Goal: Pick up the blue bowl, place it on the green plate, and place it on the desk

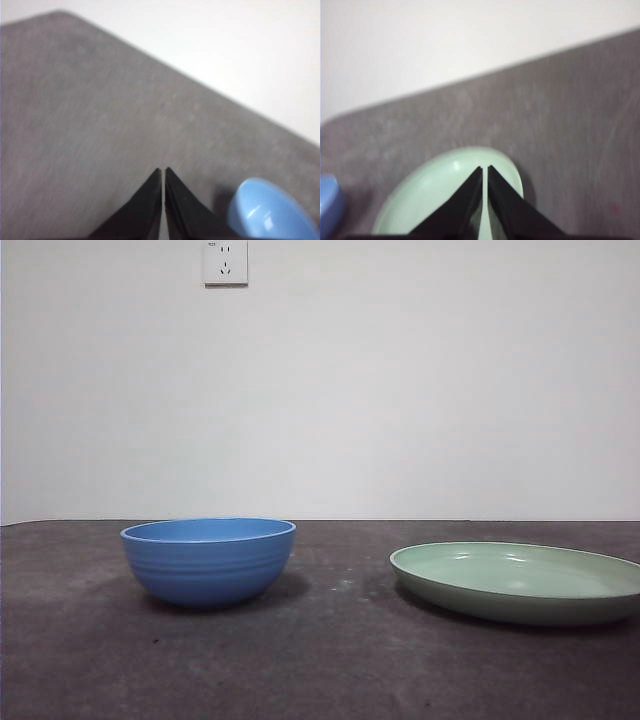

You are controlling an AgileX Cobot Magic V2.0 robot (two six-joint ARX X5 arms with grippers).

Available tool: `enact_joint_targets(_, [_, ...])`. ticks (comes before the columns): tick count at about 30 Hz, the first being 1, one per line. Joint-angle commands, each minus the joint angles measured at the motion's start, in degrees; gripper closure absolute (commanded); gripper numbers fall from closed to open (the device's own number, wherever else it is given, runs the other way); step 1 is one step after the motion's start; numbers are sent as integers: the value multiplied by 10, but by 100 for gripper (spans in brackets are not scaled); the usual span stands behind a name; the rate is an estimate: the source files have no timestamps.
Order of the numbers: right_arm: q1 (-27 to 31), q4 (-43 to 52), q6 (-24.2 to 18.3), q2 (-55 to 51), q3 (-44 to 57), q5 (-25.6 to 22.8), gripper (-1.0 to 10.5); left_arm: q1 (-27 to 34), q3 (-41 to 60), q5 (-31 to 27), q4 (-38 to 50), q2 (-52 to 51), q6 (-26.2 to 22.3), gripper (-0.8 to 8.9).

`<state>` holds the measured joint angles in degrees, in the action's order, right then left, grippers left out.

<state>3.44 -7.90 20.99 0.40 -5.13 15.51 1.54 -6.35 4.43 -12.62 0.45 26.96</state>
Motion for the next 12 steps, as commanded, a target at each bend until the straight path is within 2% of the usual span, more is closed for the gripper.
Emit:
enact_joint_targets(1, [1,3,13,-1,-38,-7,936,0,-46,1,-8,7,10,803])
enact_joint_targets(4, [1,-13,9,3,-84,-10,936,0,-98,1,-37,26,3,803])
enact_joint_targets(7, [1,-33,0,22,-130,-10,936,0,-148,9,-59,53,-28,803])
enact_joint_targets(12, [1,-93,-42,86,-223,-5,936,0,-239,52,-110,123,-84,803])
